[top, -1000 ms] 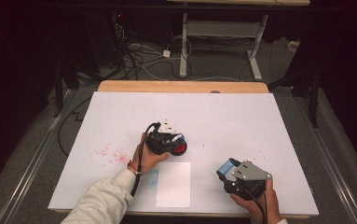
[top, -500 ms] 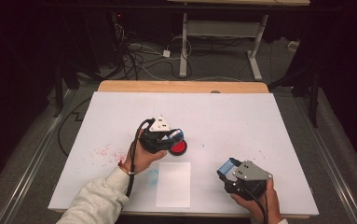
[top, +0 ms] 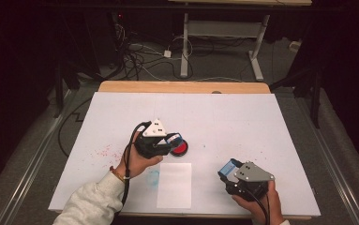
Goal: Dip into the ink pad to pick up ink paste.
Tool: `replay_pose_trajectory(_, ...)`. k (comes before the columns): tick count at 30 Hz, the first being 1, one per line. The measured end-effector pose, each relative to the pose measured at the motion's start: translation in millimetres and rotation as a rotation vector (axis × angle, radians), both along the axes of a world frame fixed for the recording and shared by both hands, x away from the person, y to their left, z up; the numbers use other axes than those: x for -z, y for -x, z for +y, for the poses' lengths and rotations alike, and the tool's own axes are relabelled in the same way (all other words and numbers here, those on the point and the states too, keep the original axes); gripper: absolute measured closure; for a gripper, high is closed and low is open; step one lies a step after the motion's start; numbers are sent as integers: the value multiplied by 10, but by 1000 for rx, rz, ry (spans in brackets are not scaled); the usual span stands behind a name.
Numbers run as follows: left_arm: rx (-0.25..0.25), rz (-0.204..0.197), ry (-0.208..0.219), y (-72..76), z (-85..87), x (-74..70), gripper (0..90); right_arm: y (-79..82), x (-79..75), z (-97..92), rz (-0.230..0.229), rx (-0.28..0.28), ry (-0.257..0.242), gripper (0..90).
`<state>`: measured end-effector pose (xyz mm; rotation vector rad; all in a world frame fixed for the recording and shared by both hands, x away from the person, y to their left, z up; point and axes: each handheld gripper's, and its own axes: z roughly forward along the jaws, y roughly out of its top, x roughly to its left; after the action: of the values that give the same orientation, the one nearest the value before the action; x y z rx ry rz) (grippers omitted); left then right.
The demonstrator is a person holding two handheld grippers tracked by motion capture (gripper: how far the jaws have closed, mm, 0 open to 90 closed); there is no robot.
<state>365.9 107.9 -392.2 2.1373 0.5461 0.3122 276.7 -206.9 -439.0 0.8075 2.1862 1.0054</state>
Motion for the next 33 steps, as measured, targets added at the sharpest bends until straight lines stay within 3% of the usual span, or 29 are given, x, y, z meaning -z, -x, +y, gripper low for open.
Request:
replay_pose_trajectory(11,61,-13,-7,279,45,-28,680,7,1,19,-1,-4,6,407)
replay_pose_trajectory(20,97,-20,7,401,63,54,681,10,1,28,0,-10,11,407)
replay_pose_trajectory(26,131,-12,-29,446,74,150,680,12,1,31,-2,-10,10,406)
replay_pose_trajectory(31,188,3,-53,452,89,253,680,12,8,39,0,-15,13,406)
replay_pose_trajectory(33,185,9,-72,452,89,291,680,14,9,41,1,-16,13,406)
